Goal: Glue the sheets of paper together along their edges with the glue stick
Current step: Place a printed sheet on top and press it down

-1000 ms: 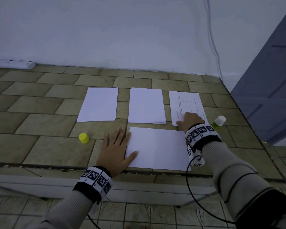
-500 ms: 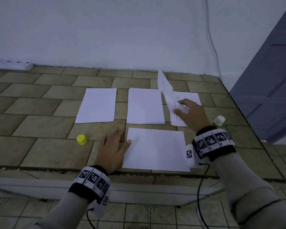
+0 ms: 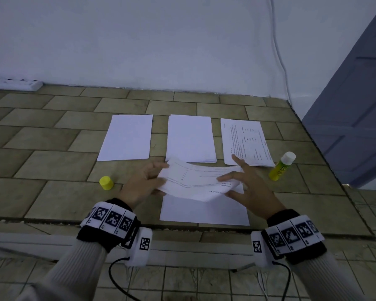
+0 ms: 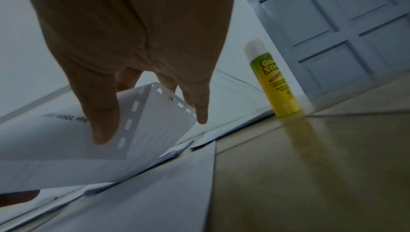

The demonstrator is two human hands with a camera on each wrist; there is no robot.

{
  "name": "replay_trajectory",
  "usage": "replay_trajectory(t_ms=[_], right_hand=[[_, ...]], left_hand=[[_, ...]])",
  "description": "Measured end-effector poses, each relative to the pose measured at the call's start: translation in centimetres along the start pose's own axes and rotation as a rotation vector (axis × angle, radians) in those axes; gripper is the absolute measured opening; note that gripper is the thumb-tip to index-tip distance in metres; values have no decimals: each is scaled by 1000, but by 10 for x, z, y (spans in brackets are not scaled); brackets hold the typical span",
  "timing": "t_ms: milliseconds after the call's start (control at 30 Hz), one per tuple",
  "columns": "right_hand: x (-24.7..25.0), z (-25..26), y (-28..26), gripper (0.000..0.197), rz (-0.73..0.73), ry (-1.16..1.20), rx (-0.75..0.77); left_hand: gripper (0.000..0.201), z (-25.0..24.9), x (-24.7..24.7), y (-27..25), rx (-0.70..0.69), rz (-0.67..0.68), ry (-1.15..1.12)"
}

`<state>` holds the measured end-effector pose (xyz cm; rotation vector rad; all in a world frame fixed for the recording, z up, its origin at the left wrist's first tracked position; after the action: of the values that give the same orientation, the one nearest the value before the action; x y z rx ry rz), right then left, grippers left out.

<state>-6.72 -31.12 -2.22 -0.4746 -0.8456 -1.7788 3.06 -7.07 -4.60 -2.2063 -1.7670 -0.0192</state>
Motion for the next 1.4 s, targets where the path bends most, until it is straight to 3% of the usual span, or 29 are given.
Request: replay_trajectory(t_ms=[100,200,333,500,600,833,1033,1400], right_hand=[[2,-10,-4,39,-6,44,-19],[4,-24,-5,49,22,263,-224],[6,-32,-4,40,-6,439,-373],[12,-35,-4,27,-37,245,-375],[13,-31,-6,25,-40,47,-312],[-2,-41,-16,28,31,-259,-331],[-6,-38,-18,29,73,-351,-327],[-2,-41,-17,31,89,-272,-364]], left_hand=[[34,8,-1,-2,-47,61,85],[35,8,-5,-6,-60,70,55],[35,7,-10,-9,-70,71,57],[27,14,-13,-8,-40,65,56],[15,13,-11,-6,-116,14,154],[15,13,-13,-7,-270,-48,488],[18,14,-10,-7,-300,-58,516],[16,13,-8,-6,-317,-75,546]])
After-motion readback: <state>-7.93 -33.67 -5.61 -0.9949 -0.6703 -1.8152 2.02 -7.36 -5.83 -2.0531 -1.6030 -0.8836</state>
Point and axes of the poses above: each hand's wrist, its own y-axis towards the middle knuckle, its own x-axis out of the back of the hand, z = x × y, the point moved 8 cm from there along y, towards the middle knuckle, and after that the axes turned 14 degrees about -z, right-handed, at the moved point
